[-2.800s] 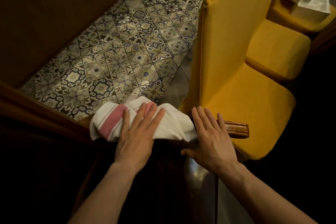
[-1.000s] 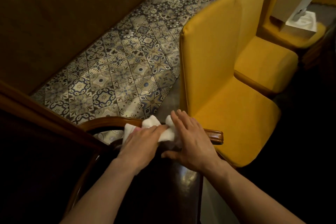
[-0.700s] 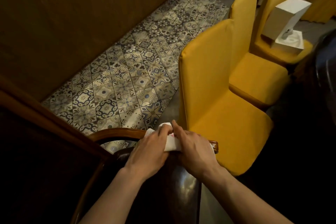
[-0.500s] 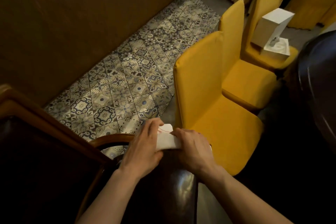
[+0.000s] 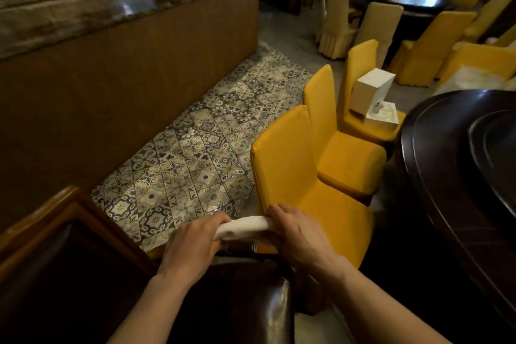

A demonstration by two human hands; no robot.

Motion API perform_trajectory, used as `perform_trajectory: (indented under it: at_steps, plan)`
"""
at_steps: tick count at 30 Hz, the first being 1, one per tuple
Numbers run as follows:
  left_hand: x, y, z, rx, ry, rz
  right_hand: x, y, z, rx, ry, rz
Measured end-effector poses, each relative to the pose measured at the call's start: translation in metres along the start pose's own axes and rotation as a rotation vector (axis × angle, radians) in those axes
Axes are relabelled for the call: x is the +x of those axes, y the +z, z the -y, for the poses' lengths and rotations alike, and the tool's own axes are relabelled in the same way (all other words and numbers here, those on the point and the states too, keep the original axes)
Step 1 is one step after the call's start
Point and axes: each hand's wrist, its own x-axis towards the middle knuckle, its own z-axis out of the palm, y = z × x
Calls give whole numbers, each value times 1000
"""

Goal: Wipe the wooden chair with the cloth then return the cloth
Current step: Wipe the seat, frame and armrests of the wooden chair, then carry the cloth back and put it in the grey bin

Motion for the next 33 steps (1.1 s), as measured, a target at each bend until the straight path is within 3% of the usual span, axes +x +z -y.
perform_trajectory:
  at_steps: [6,21,29,33]
  plan:
    - [-10,-41,-19,59,36,12,-6,-34,20,-145,-24,-25]
    - [-31,-102,-42,57,43,-141,-23,-98,61,-217,-37,-161]
    - [-49,-130,-50,69,-99,-213,4,-113,70,-174,-218,-187]
    - [-73,-148,-50,125,-267,-269,30,-112,85,-106,-400,-179]
